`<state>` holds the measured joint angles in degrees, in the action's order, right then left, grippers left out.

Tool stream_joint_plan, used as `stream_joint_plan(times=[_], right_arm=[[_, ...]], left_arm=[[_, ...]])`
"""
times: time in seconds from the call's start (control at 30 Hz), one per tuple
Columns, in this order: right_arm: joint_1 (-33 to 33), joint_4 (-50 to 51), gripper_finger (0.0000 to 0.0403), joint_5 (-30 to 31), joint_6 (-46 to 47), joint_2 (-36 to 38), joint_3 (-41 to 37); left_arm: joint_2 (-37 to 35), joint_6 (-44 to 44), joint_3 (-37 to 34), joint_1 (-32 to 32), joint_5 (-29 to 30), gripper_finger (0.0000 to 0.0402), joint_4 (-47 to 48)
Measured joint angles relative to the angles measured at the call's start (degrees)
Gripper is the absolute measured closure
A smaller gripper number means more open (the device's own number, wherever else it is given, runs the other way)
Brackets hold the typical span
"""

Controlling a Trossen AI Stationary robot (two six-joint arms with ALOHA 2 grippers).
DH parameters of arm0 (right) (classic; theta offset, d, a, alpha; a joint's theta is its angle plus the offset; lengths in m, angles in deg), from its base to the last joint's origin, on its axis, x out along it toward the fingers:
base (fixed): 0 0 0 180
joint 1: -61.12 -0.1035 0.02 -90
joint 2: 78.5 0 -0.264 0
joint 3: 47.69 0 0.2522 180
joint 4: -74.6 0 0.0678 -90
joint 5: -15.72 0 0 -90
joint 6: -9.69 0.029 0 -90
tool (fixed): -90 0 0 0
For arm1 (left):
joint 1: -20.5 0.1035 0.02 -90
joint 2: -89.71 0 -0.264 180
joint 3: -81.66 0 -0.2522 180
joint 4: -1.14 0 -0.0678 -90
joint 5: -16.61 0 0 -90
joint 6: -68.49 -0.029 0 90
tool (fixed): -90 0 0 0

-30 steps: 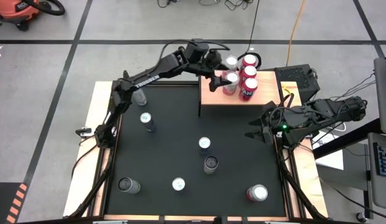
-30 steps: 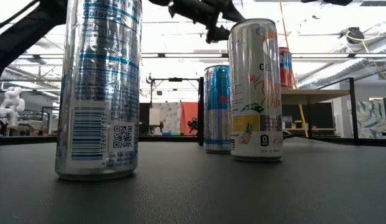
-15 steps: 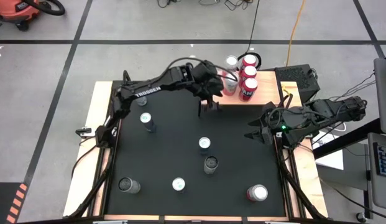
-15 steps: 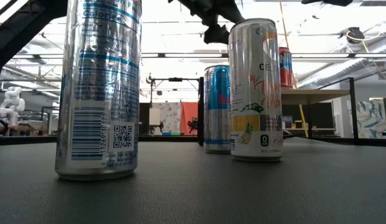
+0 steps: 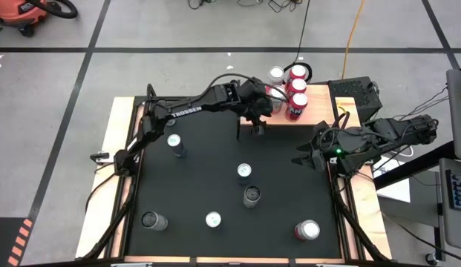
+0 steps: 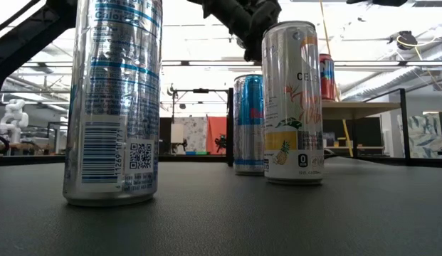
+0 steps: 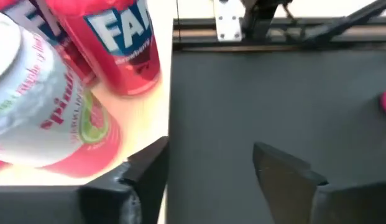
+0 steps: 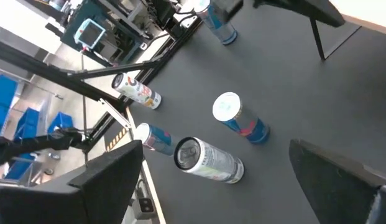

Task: Place canned beverage on shelf
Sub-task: Put the top pink white soda can on the shelf aligned with the other pink white soda can

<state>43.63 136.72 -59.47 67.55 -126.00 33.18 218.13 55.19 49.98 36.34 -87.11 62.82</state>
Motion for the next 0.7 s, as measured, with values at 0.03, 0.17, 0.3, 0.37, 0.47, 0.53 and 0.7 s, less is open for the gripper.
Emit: stream_joint_plan(times=[0.03, 0.17, 0.3, 0.37, 0.47, 0.53, 0.7], right_arm=[[0.0, 0.0, 0.0019, 0.0, 0.1, 0.0, 0.0], [0.0, -0.1, 0.0019, 0.2, 0.4, 0.0, 0.0], [0.0, -0.1, 0.0019, 1.7, 1.7, -0.1, 0.0], [0.0, -0.1, 0.0019, 1.8, 2.4, 0.0, 0.0], [0.1, -0.1, 0.0019, 1.9, 2.6, -0.1, 0.0], [0.1, -0.1, 0.0019, 2.0, 2.6, -0.1, 0.0], [0.1, -0.1, 0.0019, 3.5, 3.0, 0.0, 0.0]], left_arm=[[0.1, -1.0, 0.0, 0.0, 0.7, 0.0187, 0.0], [1.0, -2.3, 0.1, 0.0, 3.5, 0.0230, -3.5], [2.4, -2.4, 0.0, 0.5, 5.1, 0.0269, -5.8], [3.1, -2.3, 0.0, 0.7, 5.5, 0.0286, -6.6], [3.2, -2.2, 0.0, 1.1, 5.6, 0.0307, -6.8], [3.9, -2.2, 0.1, 1.3, 5.6, 0.0318, -8.5], [5.0, -2.2, 0.0, 2.2, 5.7, 0.0338, -9.1]])
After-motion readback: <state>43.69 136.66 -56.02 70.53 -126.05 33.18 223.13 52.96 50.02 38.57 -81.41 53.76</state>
